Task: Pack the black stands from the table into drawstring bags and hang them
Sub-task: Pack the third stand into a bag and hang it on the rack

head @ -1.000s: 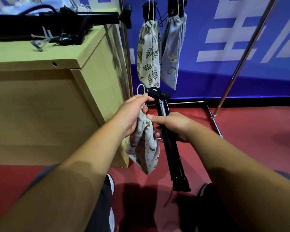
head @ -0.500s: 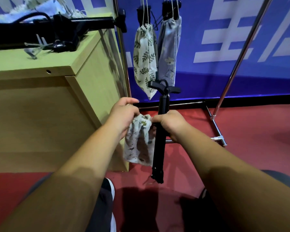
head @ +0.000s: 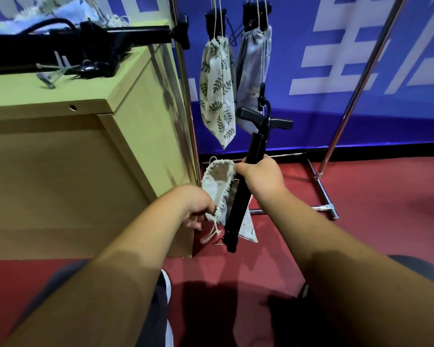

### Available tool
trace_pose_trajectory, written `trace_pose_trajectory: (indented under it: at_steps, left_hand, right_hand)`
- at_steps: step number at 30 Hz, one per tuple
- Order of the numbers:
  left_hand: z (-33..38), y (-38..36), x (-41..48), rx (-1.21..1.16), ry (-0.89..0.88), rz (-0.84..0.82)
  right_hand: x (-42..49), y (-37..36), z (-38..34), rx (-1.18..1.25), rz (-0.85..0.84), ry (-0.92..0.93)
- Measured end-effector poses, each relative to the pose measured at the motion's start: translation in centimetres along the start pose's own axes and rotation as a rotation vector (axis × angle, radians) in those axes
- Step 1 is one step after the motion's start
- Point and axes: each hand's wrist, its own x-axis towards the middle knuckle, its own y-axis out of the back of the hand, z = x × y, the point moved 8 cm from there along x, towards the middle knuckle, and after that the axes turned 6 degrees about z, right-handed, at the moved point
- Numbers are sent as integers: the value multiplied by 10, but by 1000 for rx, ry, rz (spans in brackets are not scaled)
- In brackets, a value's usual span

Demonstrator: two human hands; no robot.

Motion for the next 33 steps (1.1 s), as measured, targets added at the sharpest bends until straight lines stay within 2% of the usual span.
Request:
trace_pose_trajectory:
  at_steps: [3,7,11,17,23,27,33]
  left_hand:
    - [-4,-5,-1,-27,28,-2]
    - [6,14,1,-314,-3,154]
    - [24,47,9,-401,-226,412]
    - [34,62,1,-498,-329,347]
    - [32,61,-6,-559,-288,223]
    - [30,63,-6,-623,-264,205]
    - [39,62,-23,-543,-327,173]
  right_hand:
    - [-1,-3,-1,18,-24,-1]
    - [-6,-7,0,53,-76,-19]
    - [-10,-6,0,74,-121,-20]
    - [-7,4,-9,-9,-156,67]
    - [-11,19,-15,-91,-247,24]
    - [-17,26,-10,-150,-325,34]
    - [-25,37,2,-292,-382,35]
